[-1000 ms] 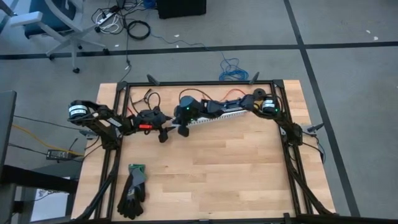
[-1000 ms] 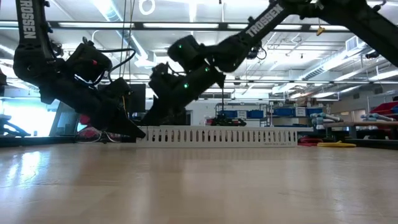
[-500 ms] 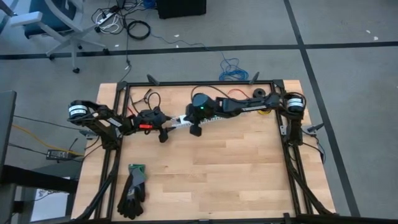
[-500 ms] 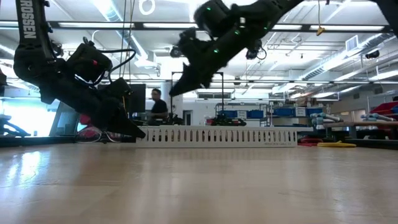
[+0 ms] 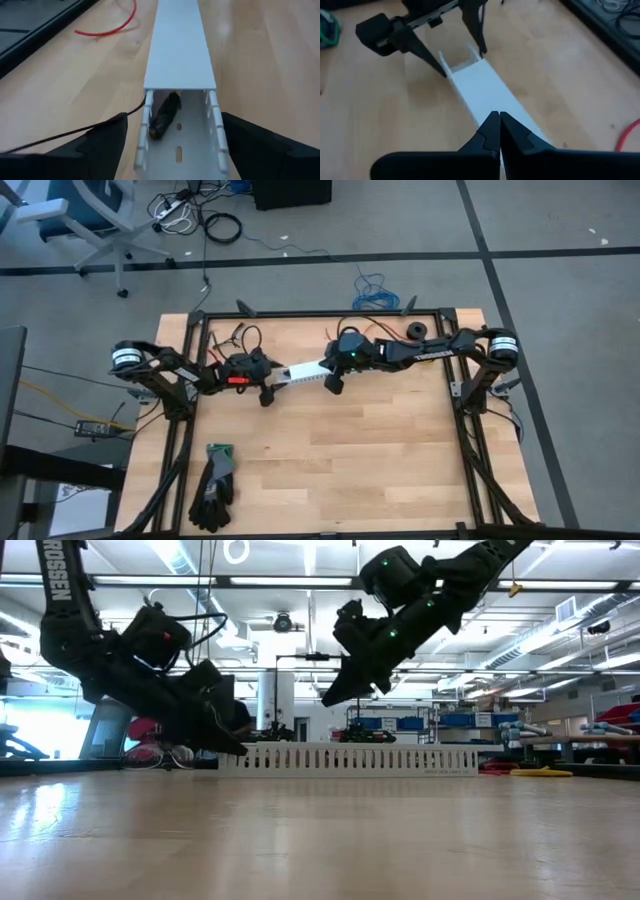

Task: Ziptie cables
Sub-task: Close the cable duct with the cable duct lid

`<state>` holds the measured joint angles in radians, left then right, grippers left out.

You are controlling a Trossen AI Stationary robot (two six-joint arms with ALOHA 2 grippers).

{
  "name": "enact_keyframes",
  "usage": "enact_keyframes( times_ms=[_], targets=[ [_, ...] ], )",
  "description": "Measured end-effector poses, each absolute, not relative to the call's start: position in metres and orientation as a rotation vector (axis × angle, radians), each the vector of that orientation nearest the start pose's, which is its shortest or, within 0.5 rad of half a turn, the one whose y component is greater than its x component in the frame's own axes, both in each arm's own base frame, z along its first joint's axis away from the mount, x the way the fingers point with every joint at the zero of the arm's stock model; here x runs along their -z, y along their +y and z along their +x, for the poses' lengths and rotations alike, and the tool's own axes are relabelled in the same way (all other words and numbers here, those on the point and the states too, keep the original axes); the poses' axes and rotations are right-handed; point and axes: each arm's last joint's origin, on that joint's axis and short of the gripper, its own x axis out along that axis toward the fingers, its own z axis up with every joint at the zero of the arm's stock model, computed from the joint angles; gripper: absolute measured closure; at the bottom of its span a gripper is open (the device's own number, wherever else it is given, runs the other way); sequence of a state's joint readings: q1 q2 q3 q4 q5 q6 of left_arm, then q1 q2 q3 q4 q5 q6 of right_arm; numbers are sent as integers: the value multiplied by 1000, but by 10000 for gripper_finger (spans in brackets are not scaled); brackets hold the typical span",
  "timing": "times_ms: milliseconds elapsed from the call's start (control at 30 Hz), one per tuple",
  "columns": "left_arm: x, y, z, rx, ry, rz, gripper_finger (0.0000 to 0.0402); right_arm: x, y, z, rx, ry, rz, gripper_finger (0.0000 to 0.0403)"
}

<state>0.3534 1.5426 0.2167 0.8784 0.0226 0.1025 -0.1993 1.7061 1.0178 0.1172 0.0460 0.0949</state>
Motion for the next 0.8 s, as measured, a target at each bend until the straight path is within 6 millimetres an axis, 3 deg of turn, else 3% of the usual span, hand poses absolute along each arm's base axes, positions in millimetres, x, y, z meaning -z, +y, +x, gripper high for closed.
enact_keyframes(
  times_ms=[267,600,800],
  targets=[
    [-90,79,216,-286,525,25,97,-201,-73,358,263,553,143,403],
    [-84,81,223,-281,540,19,159,-200,-75,357,299,568,156,403],
    [-84,81,223,-283,541,15,151,-179,-90,358,417,622,219,403]
  ],
)
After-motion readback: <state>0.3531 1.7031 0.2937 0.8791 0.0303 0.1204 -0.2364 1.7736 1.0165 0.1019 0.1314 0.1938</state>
